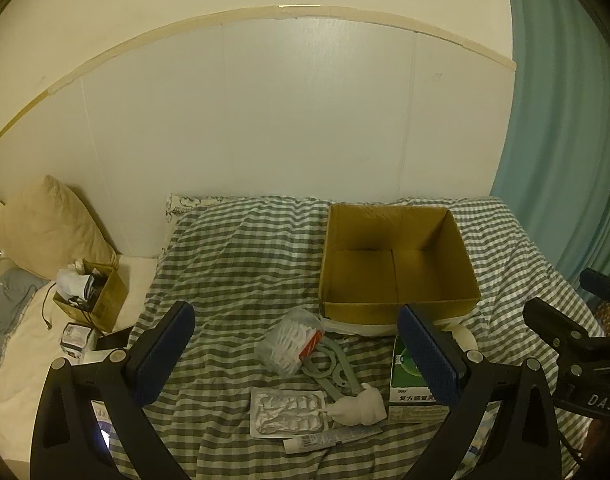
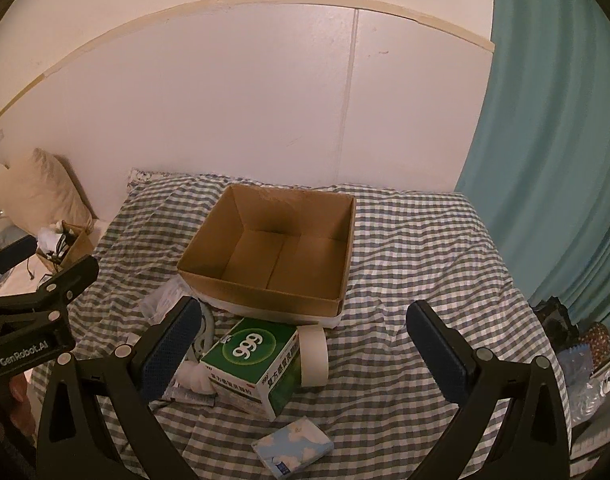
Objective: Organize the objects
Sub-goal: 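Move both tools toward the items beside the cardboard box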
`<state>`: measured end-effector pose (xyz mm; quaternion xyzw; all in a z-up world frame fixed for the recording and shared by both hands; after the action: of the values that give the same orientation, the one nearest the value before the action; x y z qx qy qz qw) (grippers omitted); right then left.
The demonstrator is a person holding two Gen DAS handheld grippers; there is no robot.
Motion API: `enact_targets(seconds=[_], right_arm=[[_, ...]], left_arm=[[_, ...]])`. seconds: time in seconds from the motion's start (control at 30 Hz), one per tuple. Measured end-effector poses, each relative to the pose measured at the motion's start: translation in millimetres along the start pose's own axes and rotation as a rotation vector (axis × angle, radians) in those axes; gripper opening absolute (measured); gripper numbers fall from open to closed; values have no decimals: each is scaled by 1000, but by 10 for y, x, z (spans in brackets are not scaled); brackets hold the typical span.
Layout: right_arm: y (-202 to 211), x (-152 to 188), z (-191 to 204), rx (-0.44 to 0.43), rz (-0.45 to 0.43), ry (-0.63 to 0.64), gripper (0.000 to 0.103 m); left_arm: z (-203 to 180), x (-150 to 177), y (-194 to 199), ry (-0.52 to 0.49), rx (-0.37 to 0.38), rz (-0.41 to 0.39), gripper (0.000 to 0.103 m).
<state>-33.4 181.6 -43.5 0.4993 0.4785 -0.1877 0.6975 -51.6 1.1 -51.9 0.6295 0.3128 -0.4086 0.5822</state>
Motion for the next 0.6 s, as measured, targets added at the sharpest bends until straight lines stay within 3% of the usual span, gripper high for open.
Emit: enact_targets(seconds=[0.23,0.6], right_arm=[[-47,57,33,-17,29,6,103],[-302,394,302,-38,116,114,103]], left_arm=[[34,75,-56,-4,3,22,103],[175,436,-299,-23,-21,130,103]])
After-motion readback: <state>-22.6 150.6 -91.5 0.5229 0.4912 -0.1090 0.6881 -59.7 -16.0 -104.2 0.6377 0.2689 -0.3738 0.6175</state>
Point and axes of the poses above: each gripper's, at about its wrist camera, not at the fingertips, and y roughly against the way its jaws point, z to its left, x to its underside, the point moved 7 cm from there along -y, roughly the way its jaws point, and after that the axes turned 10 degrees about -z, right-handed, at the moved point
